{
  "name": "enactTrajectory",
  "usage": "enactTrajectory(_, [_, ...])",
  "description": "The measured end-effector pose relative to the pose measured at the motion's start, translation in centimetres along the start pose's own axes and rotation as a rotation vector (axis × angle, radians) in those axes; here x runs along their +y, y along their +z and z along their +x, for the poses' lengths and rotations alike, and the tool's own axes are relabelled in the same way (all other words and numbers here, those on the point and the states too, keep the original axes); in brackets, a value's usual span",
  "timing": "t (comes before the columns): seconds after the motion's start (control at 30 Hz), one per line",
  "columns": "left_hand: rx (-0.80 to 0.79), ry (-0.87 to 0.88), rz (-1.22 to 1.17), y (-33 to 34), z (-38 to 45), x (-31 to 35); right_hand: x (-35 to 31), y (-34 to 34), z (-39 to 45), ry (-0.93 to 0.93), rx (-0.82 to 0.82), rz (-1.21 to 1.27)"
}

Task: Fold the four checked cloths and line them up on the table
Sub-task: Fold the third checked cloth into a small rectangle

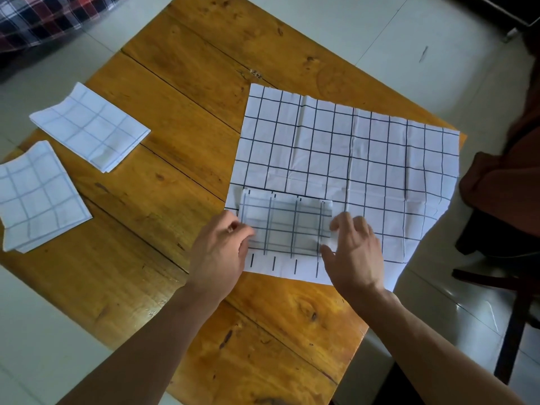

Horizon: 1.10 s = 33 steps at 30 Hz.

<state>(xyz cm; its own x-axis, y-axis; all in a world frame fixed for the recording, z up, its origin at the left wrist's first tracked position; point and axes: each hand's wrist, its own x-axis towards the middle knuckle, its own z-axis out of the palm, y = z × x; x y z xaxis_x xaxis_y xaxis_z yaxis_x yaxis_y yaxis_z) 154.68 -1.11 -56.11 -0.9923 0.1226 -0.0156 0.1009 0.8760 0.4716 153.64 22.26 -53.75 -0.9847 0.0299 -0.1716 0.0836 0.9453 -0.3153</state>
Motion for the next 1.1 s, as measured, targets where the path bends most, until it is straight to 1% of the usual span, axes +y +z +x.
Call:
enactTrajectory(0.07, [-0.021, 0.041, 0.04, -0.2, 0.3, 0.1, -0.5, 0.1, 0.3, -0.195, 0.054, -0.092])
enactTrajectory(0.17, [-0.023, 0.053, 0.067, -0.3, 0.4, 0.4, -1.0, 0.8, 0.9, -0.452, -0.018, -0.038])
enactTrajectory(0.23, [-0.009, 0.048, 0.082, -0.2, 0.2, 0.5, -1.0, 1.3, 1.1, -0.563, -0.043, 0.004])
enactTrajectory(0.3, [0.002, 0.04, 0.074, 0.0, -0.1, 0.5, -0.8, 1.9, 1.2, -0.612, -0.077, 0.022])
enactTrajectory(0.47, [0.009, 0.059, 0.036, 0.6, -0.4, -0.1, 0.8, 2.9, 1.5, -0.561, -0.188, -0.038])
enactTrajectory(0.67, [0.019, 0.047, 0.052, 0.8, -0.8, -0.3, 1.8, 2.7, 1.6, -0.529, -0.237, -0.053])
enactTrajectory(0.83, [0.028, -0.014, 0.184, 1.3, -1.1, 1.2, 2.2, 3.0, 1.5, -0.478, -0.247, -0.019])
enactTrajectory(0.93, [0.045, -0.018, 0.236, 2.1, -1.1, 3.1, 2.0, 3.0, 1.5, -0.464, -0.253, -0.007])
enactTrajectory(1.1, [-0.071, -0.024, 0.24, 3.8, -0.6, 5.1, 2.0, 3.0, 1.5, -0.46, -0.256, 0.016])
